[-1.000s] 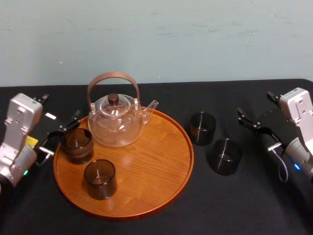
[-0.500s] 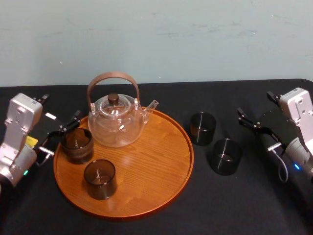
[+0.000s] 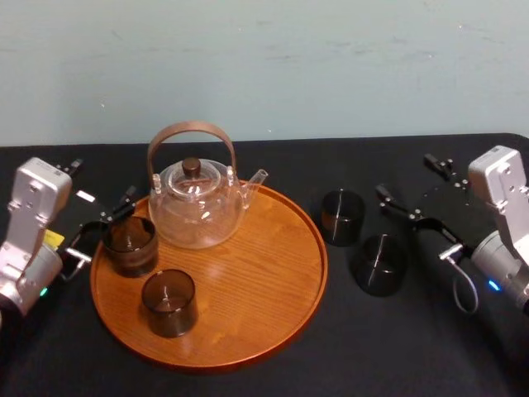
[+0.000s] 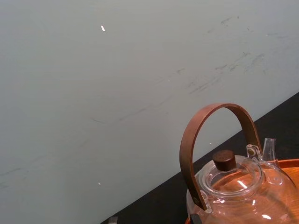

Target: Pick up the glass from the table and place it on the tray.

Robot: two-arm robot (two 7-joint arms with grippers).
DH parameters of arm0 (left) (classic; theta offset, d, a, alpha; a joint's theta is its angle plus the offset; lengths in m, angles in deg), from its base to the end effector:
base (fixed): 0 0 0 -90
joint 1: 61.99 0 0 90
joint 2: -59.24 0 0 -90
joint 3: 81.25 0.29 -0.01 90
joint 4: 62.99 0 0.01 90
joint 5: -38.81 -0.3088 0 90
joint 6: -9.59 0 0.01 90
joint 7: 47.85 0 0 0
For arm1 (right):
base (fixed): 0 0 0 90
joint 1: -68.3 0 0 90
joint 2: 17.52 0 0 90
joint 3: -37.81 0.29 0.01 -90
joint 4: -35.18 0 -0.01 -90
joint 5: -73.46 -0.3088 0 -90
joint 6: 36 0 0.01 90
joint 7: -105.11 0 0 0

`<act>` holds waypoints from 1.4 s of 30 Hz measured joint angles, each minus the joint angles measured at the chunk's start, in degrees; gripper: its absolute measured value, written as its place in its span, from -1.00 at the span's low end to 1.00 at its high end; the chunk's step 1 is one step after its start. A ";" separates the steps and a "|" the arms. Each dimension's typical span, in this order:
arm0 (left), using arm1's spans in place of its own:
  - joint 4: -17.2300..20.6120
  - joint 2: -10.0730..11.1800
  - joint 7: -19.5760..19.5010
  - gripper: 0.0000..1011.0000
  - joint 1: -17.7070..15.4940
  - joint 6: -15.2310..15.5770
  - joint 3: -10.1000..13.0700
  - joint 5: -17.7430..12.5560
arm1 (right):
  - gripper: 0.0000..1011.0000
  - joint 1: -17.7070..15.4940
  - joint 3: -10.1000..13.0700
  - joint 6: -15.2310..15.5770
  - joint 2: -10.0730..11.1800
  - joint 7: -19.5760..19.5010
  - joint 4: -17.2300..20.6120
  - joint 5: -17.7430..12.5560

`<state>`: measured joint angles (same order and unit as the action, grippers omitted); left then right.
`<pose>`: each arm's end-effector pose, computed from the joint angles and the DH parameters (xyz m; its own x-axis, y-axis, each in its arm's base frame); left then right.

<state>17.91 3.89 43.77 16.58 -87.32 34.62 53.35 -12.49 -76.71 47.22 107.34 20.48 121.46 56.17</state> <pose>0.3581 0.0827 -0.3023 0.2924 0.8802 0.3739 -0.9552 0.2874 0.0703 0.3486 -0.0714 -0.2876 0.4190 -0.8531 0.3109 0.9043 0.4229 -0.0585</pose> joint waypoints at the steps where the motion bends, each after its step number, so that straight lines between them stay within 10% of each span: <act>1: 0.00 0.00 0.00 0.98 0.00 0.00 0.00 0.00 | 0.98 -0.19 -0.02 0.29 0.10 0.34 0.54 -0.07; 42: 0.00 0.00 0.00 0.98 0.00 0.00 0.00 0.00 | 0.98 -16.65 3.87 7.62 -0.41 2.28 14.90 -0.82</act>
<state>17.91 3.89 43.77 16.58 -87.32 34.62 53.35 -29.14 -72.84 54.84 106.93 22.75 136.36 55.35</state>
